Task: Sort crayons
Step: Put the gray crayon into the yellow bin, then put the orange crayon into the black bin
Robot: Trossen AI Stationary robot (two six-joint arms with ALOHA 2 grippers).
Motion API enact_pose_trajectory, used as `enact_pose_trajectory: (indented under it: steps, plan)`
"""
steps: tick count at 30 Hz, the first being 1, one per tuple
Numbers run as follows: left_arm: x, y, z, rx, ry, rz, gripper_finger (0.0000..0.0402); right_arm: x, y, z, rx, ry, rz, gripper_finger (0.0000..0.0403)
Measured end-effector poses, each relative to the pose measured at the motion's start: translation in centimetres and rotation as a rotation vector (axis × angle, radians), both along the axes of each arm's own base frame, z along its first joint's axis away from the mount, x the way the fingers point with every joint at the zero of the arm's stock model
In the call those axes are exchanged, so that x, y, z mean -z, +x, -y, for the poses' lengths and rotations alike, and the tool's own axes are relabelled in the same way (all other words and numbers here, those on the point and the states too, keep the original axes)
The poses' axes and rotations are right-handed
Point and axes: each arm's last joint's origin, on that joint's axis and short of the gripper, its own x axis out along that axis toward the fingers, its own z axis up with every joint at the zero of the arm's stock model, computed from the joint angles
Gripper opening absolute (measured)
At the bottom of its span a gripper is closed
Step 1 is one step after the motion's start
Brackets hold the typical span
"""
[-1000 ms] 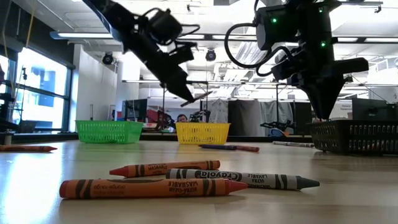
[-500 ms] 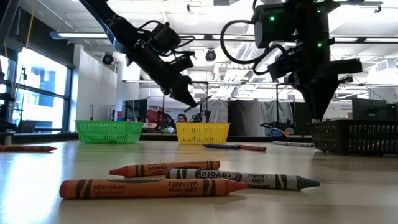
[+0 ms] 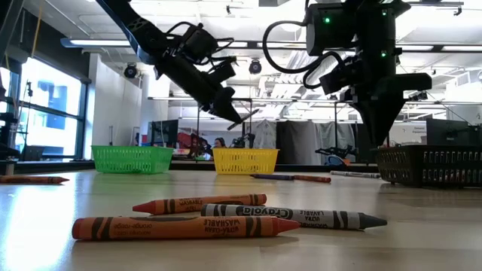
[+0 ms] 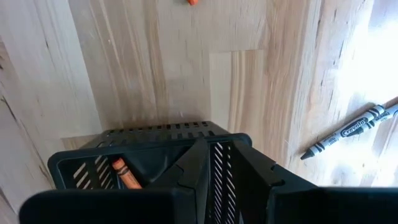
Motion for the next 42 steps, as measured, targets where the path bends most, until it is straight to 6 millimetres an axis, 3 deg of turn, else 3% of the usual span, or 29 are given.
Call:
enact_pose_trajectory:
  steps: [10, 16, 24, 29, 36, 42]
  plan:
    - [-0.2, 0.1, -0.1, 0.023, 0.057, -0.001, 0.0085, 0.0, 0.0, 0.0, 0.0, 0.0, -0.003, 0.0062]
    - [-0.8, 0.2, 0.5, 0.015, 0.041, 0.023, 0.0093, 0.0, 0.0, 0.0, -0.011, -0.001, -0.004, 0.0062]
    - [-2.6, -0.5, 4.0, 0.105, 0.005, -0.056, 0.0083, 0.0, 0.3, 0.1, -0.091, -0.002, 0.014, 0.0062]
    - [-3.1, -1.6, 6.8, 0.123, -0.109, -0.151, 0.0082, 0.0, 0.8, 1.5, -0.083, -0.008, 0.067, 0.0062]
    - [-3.6, -2.9, 10.3, 0.075, -0.196, -0.239, 0.0082, -0.2, 1.7, 4.5, 0.082, -0.028, 0.211, 0.0062]
    - [-3.8, -4.0, 12.4, -0.033, -0.193, -0.306, 0.0082, -0.8, 3.1, 6.3, 0.391, -0.017, 0.445, 0.0062]
